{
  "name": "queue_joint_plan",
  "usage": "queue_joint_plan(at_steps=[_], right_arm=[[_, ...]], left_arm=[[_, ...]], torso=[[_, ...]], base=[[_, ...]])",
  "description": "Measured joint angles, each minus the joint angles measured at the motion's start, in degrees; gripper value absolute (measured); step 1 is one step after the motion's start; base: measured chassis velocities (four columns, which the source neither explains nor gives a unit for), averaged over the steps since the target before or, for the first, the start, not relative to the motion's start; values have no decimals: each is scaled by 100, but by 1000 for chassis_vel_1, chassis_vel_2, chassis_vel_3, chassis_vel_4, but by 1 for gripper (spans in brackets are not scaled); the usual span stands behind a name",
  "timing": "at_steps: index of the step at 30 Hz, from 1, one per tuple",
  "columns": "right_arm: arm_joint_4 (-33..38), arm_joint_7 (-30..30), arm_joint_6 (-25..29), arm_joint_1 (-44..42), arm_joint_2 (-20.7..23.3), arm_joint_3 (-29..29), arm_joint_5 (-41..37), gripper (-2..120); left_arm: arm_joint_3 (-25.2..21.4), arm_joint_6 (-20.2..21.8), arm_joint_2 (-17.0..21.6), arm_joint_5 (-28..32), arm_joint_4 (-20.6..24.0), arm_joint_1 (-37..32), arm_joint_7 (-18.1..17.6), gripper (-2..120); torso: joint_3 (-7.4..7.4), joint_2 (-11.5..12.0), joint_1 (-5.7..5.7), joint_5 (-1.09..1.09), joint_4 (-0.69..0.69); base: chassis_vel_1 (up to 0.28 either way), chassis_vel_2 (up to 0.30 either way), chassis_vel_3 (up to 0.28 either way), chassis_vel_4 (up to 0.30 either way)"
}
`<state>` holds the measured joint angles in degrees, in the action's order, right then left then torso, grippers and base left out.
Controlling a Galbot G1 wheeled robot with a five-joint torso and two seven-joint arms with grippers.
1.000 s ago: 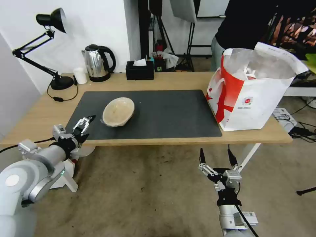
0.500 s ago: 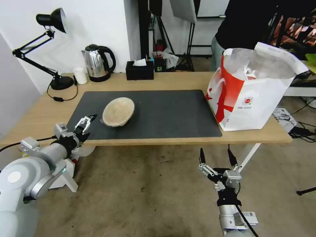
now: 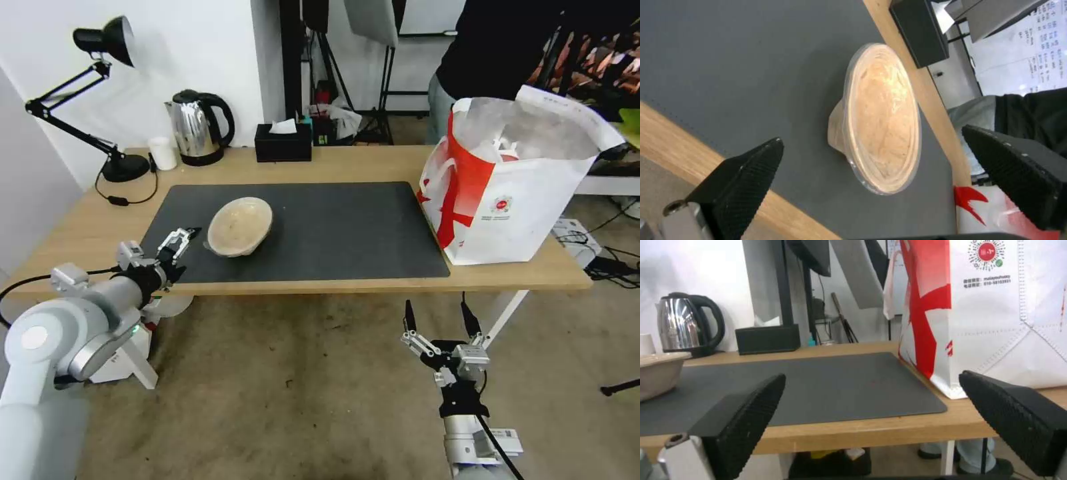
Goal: Pick up the trash from the table and place it into the takeout bag.
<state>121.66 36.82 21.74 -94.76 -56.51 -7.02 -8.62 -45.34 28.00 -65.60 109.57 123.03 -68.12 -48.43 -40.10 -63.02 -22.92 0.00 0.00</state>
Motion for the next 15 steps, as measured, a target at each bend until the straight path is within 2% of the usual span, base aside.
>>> queue_joint_plan(at_steps=[15], right_arm=[[0, 0, 0, 0, 0, 0, 0, 100]], left_arm=[[151, -16, 48, 147, -88, 232, -191, 100]], torso=[[0, 0, 0, -1, 0]], base=[[0, 0, 0, 0]])
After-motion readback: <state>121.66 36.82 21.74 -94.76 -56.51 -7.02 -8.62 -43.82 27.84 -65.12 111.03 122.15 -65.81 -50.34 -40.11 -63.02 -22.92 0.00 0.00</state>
